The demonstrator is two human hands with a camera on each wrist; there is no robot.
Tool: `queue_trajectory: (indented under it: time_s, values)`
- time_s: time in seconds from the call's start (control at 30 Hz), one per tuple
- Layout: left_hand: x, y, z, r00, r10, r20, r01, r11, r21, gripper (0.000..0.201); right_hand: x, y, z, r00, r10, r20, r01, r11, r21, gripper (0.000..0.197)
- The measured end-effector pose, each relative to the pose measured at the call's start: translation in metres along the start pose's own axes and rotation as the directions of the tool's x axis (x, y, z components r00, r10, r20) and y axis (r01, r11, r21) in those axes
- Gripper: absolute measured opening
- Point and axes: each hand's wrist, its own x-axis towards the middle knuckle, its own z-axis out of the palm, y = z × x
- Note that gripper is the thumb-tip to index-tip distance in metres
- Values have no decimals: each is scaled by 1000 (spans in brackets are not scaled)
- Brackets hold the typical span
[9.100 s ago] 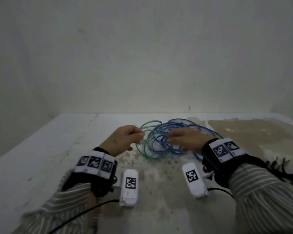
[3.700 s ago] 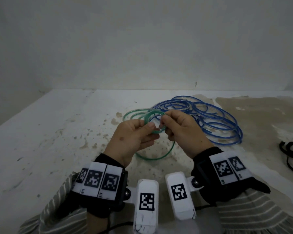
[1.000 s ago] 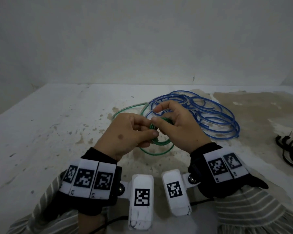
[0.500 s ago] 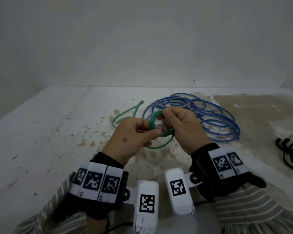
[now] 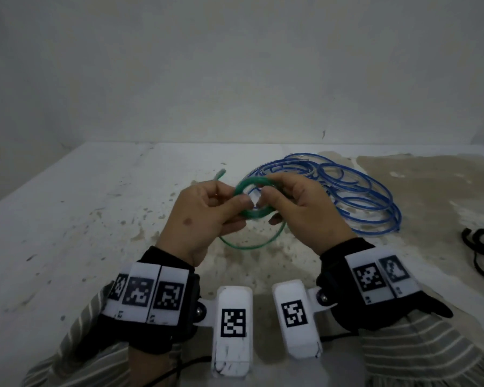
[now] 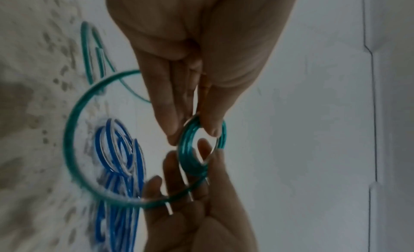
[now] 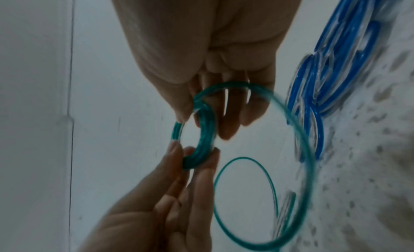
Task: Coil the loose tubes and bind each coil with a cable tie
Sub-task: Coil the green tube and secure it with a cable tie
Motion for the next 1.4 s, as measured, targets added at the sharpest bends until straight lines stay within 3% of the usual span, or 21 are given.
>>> queue_trajectory:
  time_s: [0.07,0.13,0.27,0.43,0.63,0.77,0.9,1.07,1.2,1.4]
  values:
    - [1,1,1,1000,-6,-22,2,989,-147,15,1,-1,0,998,58,25,-62,977,205,18]
    - [1,1,4,1000,-25,-16,21,976,-217,17,1,-2,0,999,51,-9,-47,965,260,23]
    - [1,-5,7,999,-39,-22,36,995,-90,21,1,-4,3,997,27,-71,-8,967,255,24]
    - [-4,-5,6,985,-118,126,103,987,121,9,0,-4,0,991,-69,-114,71,997,8,28]
    - [-4,3,-1,996,-9,87,-3,990,143,13,-2,-5,-4,989,-145,-2,141,964,-227,23]
    - [-3,0,1,997,29,65,-41,981,191,9,-1,-6,0,994,-96,-58,94,995,-36,14]
    - [2,-2,4,999,10,-46,-11,1000,-19,6,-2,-9,0,999,7,-54,4,977,214,15]
    - [-3,-3,13,990,-97,106,116,974,-192,2,0,-9,1,997,14,-73,10,949,316,23]
    - [-5,-4,13,969,-145,200,161,985,-65,4,2,-6,-1,995,41,-86,-5,922,387,25]
    - [-1,-1,2,996,31,87,-39,995,94,23,0,-6,-6,999,13,35,-21,978,207,25]
